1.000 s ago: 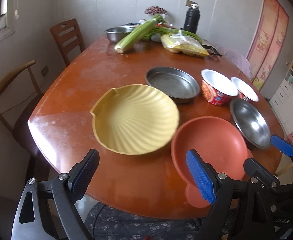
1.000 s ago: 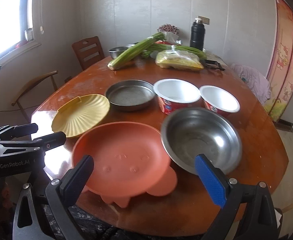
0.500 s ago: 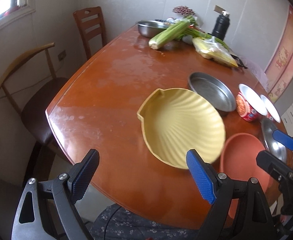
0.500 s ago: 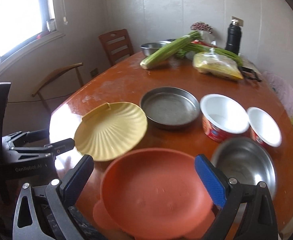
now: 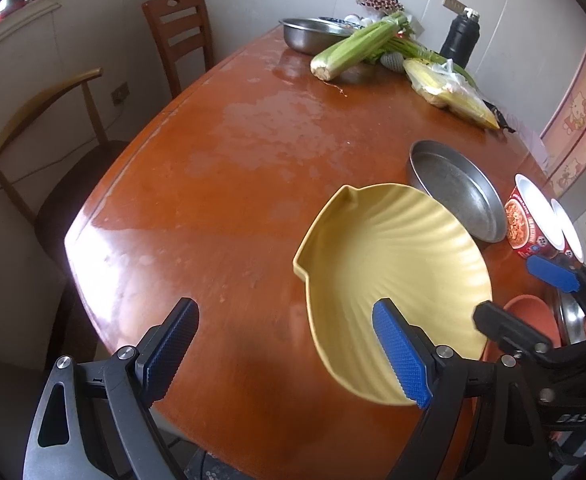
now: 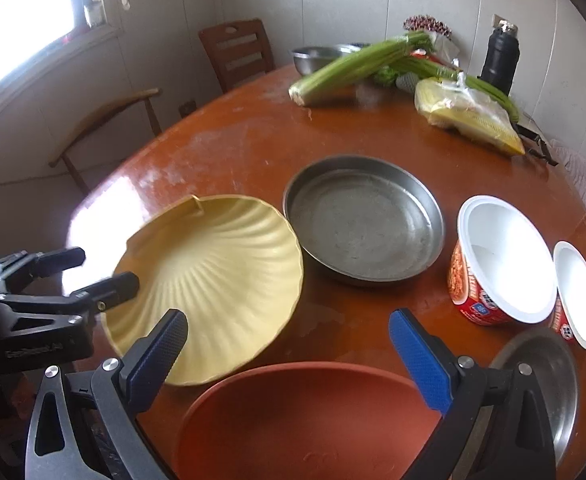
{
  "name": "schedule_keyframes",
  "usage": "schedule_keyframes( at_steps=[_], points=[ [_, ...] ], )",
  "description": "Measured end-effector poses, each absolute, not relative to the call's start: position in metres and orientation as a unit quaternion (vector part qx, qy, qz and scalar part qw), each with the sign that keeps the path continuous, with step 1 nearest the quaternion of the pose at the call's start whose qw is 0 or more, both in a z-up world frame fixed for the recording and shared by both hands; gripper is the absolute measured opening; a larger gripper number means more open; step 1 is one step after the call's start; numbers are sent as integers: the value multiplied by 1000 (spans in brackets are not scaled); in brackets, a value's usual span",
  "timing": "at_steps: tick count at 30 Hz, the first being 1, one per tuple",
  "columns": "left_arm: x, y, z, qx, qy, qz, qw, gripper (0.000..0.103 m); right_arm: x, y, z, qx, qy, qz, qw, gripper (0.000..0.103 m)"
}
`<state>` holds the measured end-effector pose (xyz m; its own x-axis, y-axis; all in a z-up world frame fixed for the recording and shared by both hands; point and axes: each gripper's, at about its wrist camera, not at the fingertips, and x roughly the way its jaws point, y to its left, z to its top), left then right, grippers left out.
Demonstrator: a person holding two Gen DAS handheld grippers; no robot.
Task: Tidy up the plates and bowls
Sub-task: 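Grasp the rim of the yellow shell plate with the left tool, then lift and carry the yellow plate across the table with the left tool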
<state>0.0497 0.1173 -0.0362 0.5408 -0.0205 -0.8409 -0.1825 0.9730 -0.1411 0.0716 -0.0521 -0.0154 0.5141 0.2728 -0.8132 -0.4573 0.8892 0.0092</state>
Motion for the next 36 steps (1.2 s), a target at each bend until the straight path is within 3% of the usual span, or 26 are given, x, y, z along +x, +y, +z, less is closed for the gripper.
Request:
schedule_keyframes(
  at_steps=[8,13,15,18,21,28,36],
  points=[
    [68,114,-45,-107,489,47,864,89,88,-45,-28,-105,472,213,849,100],
    [74,112,-47,-100,490,54,864,89,94,-38,-37,-104,494,221,834,77],
    [75,111,-47,-99,489,53,865,89,95,-34,-40,-107,499,228,829,61],
    [76,110,-48,-99,489,57,865,86,94,-30,-40,-112,495,237,828,54],
    [77,109,-47,-105,491,45,863,77,92,-26,-40,-116,490,241,829,48],
    [79,104,-45,-107,493,24,863,48,89,-16,-39,-127,485,248,829,46],
    [79,113,-38,-101,485,42,868,48,86,-2,-34,-135,479,250,831,45]
  ],
)
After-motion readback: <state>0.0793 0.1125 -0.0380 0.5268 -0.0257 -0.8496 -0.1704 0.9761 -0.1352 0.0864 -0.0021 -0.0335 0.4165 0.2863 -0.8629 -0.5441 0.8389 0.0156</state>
